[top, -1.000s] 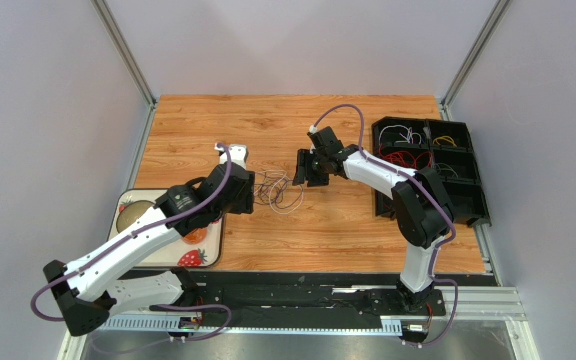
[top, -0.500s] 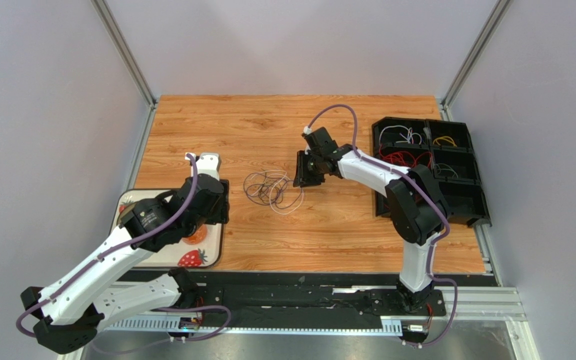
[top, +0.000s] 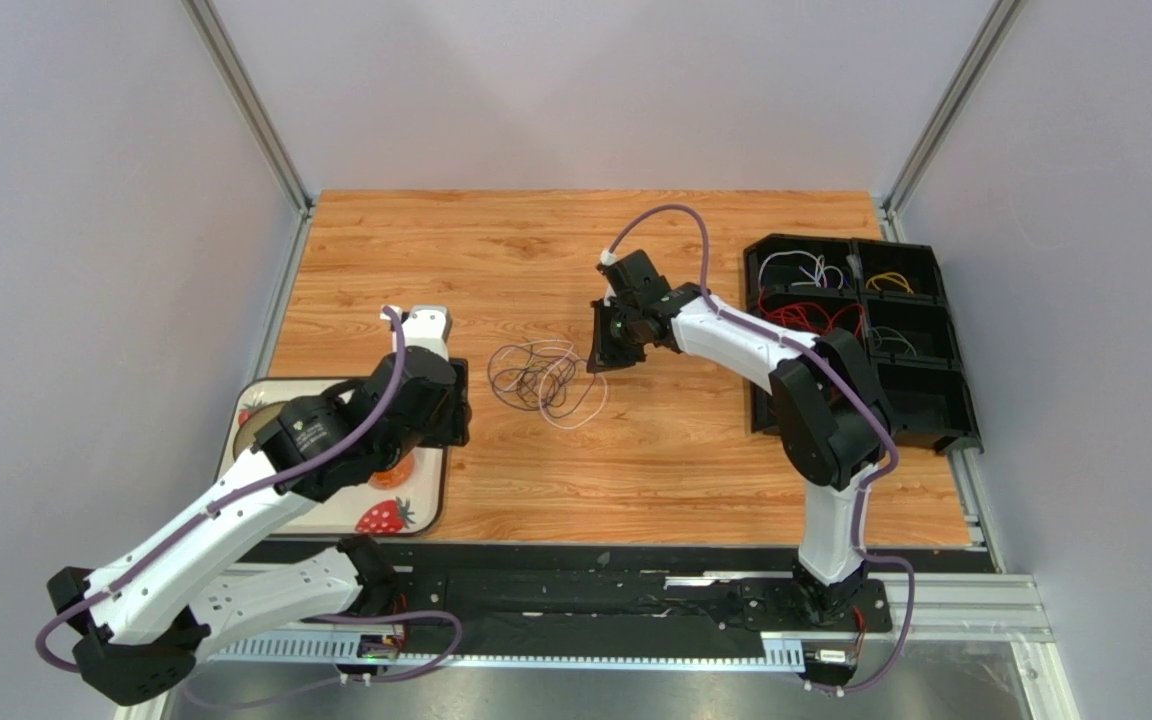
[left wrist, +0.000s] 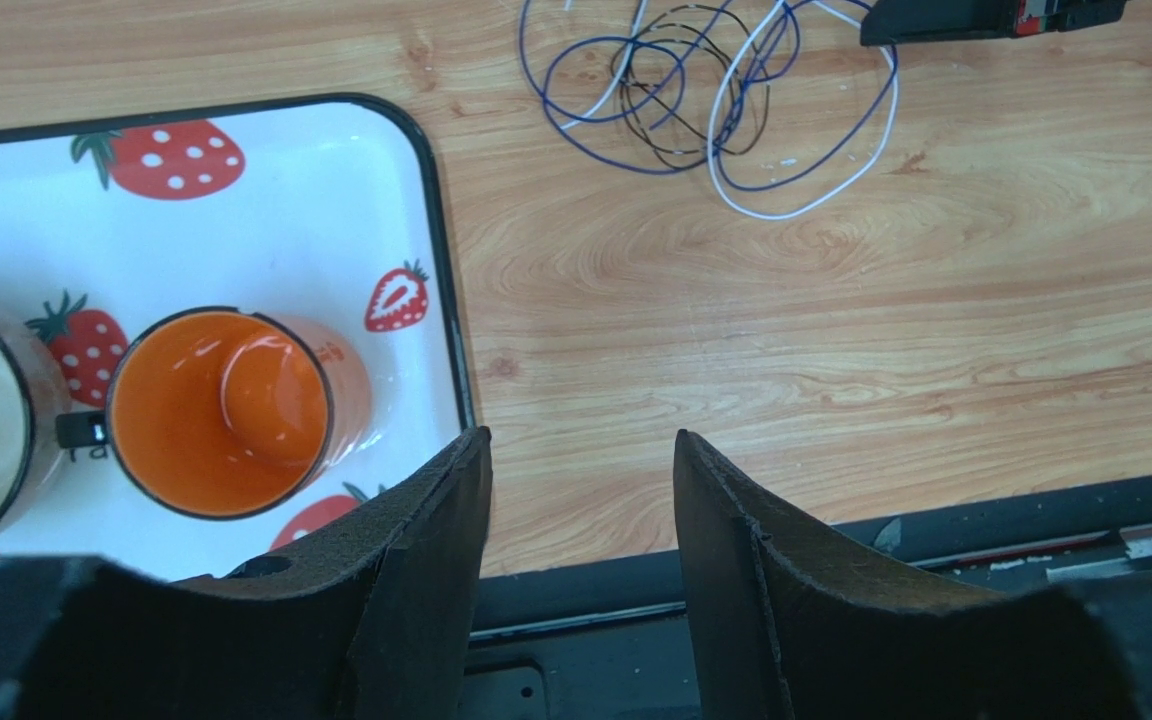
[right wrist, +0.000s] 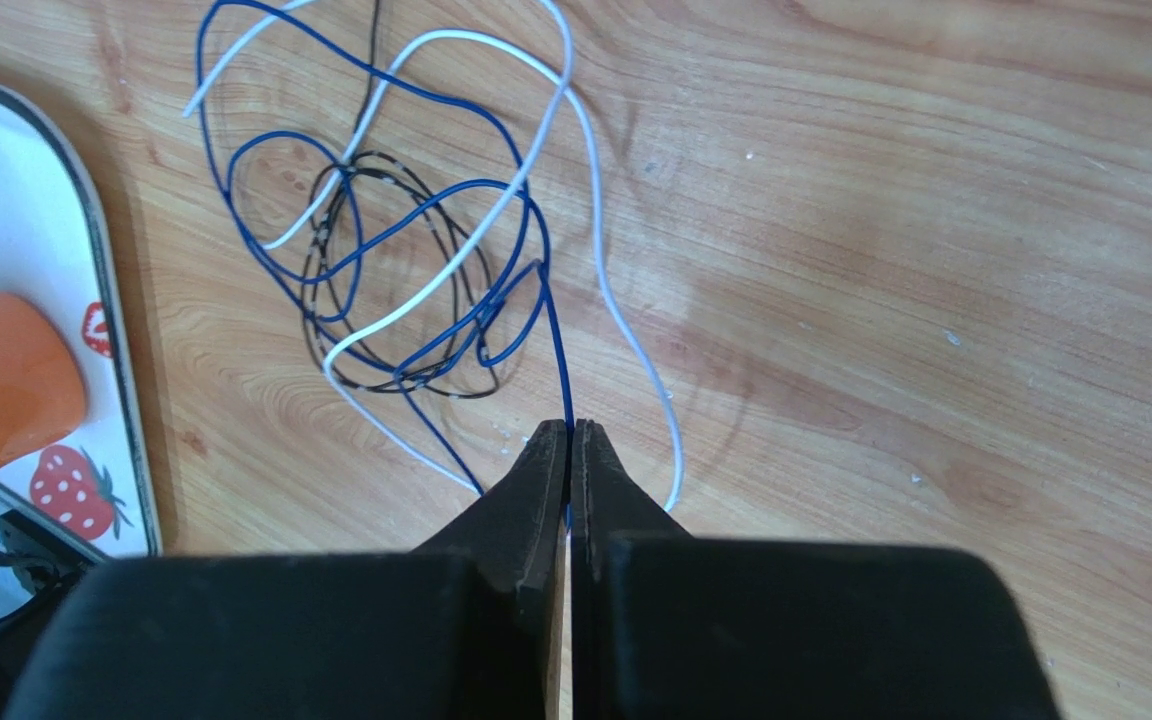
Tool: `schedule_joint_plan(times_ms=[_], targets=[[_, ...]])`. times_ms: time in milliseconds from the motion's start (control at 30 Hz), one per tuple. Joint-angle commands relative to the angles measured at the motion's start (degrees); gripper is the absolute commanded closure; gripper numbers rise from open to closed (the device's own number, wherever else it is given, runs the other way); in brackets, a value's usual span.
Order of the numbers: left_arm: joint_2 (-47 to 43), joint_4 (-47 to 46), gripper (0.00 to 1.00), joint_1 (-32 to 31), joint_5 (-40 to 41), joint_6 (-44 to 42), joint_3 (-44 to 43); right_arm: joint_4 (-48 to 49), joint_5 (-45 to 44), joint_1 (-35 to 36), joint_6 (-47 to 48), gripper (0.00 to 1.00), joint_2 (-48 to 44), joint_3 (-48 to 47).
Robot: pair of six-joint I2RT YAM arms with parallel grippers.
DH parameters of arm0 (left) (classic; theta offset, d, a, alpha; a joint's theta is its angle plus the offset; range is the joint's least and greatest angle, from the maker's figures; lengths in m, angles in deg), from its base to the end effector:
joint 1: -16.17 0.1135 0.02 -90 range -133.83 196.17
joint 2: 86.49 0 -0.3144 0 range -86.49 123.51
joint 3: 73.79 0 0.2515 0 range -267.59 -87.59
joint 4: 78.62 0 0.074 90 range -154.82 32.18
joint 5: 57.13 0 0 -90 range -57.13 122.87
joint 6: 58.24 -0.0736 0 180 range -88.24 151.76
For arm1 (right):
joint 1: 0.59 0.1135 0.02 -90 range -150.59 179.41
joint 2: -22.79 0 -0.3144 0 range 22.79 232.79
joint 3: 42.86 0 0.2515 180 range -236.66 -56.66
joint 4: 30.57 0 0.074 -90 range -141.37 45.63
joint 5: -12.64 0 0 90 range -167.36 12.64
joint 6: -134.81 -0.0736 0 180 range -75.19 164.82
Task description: Untangle the cables
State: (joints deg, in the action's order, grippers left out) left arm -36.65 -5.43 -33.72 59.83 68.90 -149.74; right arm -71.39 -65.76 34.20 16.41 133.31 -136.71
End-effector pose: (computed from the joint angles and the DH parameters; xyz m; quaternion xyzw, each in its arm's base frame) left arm 0.1145 -0.0841 0.3622 0.0157 0.9089 -0.0876 0.4074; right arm 0.3608 0.2687 0.2126 -0.0815 0.9520 0.2285 0.1864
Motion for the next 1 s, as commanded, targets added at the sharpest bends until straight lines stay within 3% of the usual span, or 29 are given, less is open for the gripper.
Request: schedule_joint_plan(times_ms=[0,500,967], targets=[[3.5,-9.0,0.43,0.1,-2.4,1.0,1.5,-3.2,1.7,1.7,1.9,1.0,-6.1,-5.3],[23.0,-27.5,0.43,0.1,-7.2,0.8,-1.3,-9.7,7.5,2.8,5.1,1.0,-25.9,-10.7],[32.2,-35.4,0.44,0.2,-11.2,3.3,-0.6,-12.8,6.0,2.9,3.8,1.0,-33.8,-22.9]])
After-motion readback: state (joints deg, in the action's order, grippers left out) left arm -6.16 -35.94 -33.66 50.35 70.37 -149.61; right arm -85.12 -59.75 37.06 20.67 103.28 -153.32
